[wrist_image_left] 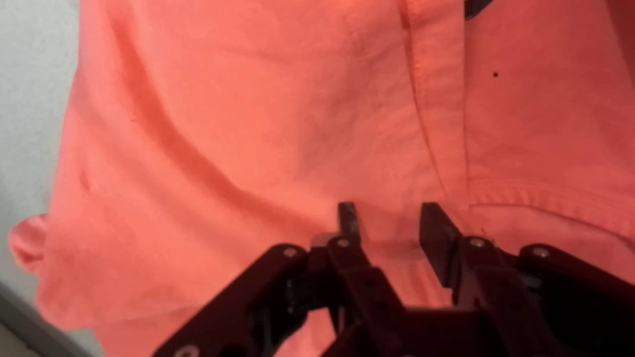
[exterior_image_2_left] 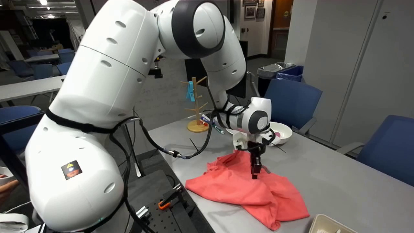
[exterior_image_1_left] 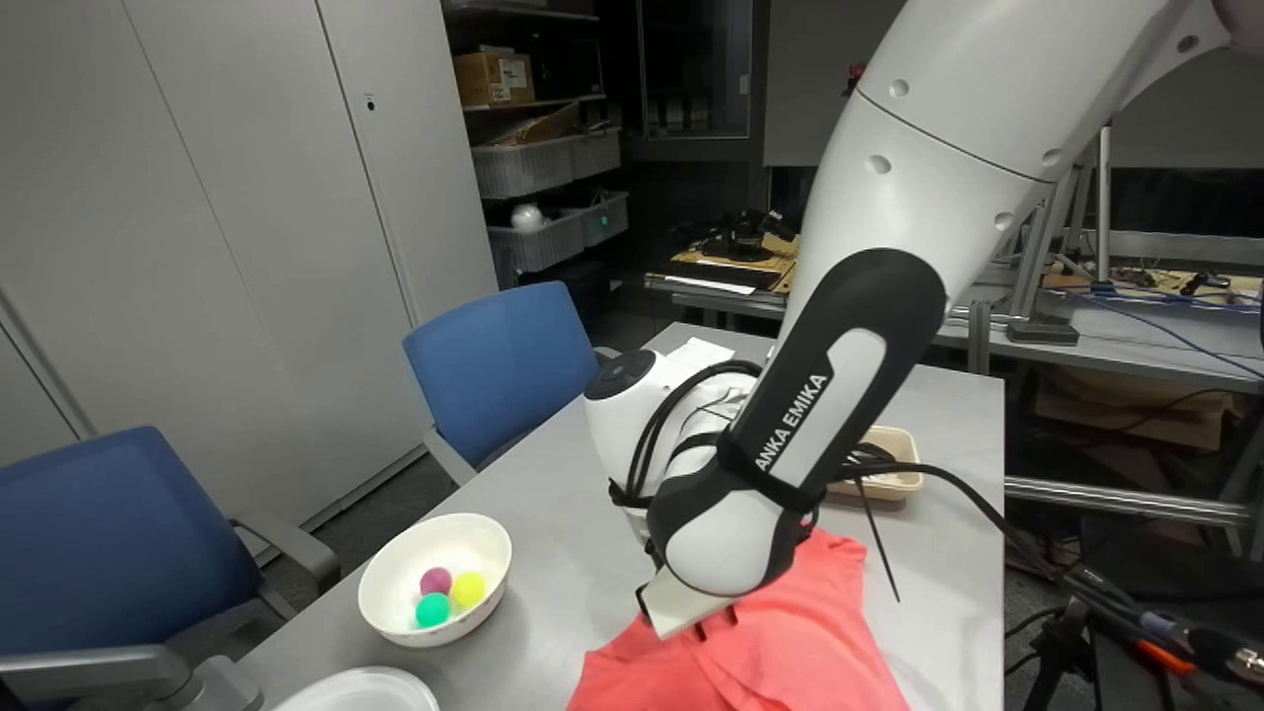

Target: Unfold the sweatshirt

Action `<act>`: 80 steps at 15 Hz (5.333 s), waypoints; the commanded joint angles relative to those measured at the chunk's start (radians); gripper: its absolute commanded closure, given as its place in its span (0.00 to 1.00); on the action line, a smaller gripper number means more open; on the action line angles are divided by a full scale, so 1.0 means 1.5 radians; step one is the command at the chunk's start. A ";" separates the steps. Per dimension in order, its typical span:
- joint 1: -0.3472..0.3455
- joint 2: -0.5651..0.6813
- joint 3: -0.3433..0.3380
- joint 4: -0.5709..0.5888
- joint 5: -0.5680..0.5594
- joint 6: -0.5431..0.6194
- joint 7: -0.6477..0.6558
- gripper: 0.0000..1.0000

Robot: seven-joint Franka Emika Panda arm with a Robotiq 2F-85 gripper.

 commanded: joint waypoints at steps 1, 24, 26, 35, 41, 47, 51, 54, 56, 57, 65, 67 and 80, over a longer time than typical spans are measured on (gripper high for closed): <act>0.013 0.007 -0.011 0.014 0.007 0.013 0.014 0.30; 0.013 0.039 -0.013 0.058 0.010 0.008 0.050 0.67; 0.014 0.041 -0.013 0.059 0.011 0.009 0.052 0.75; 0.022 0.023 -0.014 0.042 0.009 0.004 0.073 0.99; 0.057 -0.084 -0.032 -0.117 -0.027 -0.034 0.086 0.99; 0.060 -0.212 -0.052 -0.339 -0.053 0.055 0.173 0.99; 0.062 -0.275 -0.071 -0.442 -0.097 0.128 0.257 0.99; 0.067 -0.304 -0.093 -0.487 -0.160 0.185 0.330 0.99; 0.070 -0.318 -0.109 -0.504 -0.209 0.213 0.379 0.99; 0.072 -0.324 -0.117 -0.509 -0.235 0.218 0.401 0.99; 0.071 -0.333 -0.118 -0.501 -0.273 0.146 0.476 0.99; 0.050 -0.338 -0.095 -0.497 -0.273 0.105 0.503 0.99; 0.012 -0.392 -0.013 -0.506 -0.337 -0.116 0.786 0.99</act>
